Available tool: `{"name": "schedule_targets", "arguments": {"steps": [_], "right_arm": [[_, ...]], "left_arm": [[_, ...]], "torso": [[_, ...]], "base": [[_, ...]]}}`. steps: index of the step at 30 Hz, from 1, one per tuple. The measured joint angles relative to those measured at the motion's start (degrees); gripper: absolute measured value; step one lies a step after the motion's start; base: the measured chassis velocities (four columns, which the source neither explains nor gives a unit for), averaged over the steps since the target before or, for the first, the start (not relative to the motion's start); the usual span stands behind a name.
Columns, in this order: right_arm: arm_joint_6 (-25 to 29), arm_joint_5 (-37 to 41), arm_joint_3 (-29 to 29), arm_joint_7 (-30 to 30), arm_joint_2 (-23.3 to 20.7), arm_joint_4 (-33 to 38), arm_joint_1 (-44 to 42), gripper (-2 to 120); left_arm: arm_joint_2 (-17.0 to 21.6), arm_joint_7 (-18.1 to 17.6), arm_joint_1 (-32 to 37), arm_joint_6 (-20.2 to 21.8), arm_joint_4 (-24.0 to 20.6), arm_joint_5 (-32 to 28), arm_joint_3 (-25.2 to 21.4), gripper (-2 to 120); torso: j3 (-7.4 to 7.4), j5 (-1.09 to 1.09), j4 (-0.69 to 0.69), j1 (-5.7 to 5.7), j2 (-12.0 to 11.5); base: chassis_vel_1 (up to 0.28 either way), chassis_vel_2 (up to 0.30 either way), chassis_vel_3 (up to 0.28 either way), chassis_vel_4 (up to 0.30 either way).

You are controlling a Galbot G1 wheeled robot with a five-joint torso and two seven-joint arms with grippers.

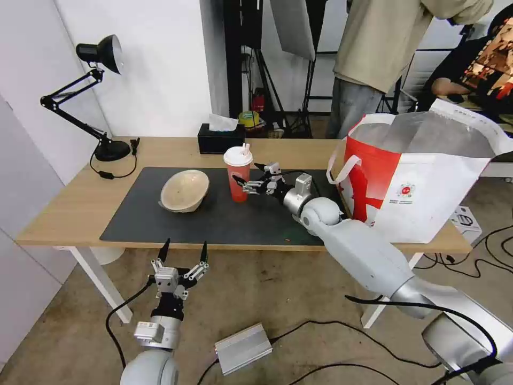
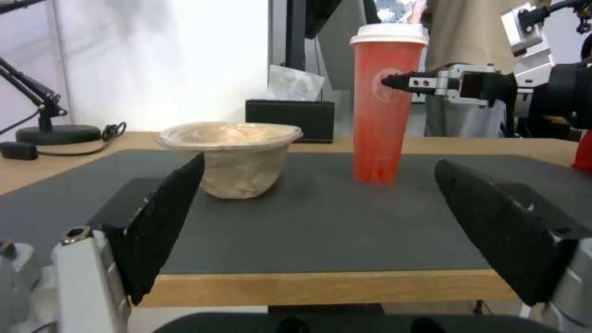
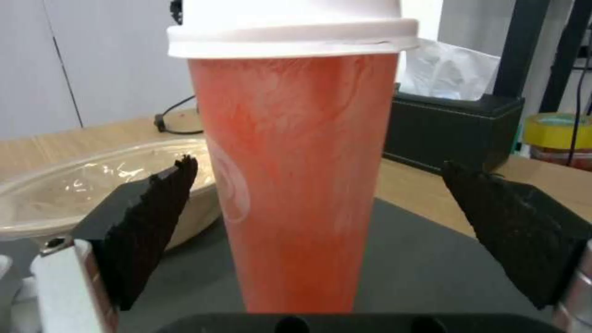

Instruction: Pick up the trash from the table and place it into the takeout bag.

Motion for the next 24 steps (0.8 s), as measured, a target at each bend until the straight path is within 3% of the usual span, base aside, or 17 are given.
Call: {"name": "schedule_targets", "arguments": {"steps": [24], "right_arm": [[0.7, -1.4, -0.2, -1.1, 2.0, -1.8, -0.2, 100]], "left_arm": [[-0.5, 0.0, 0.6, -0.9, 0.1, 0.3, -0.6, 100]], "torso": [[-0.01, 0.00, 0.00, 0.00, 0.0]], "base": [[0.000, 0.000, 0.000, 0.000]]}}
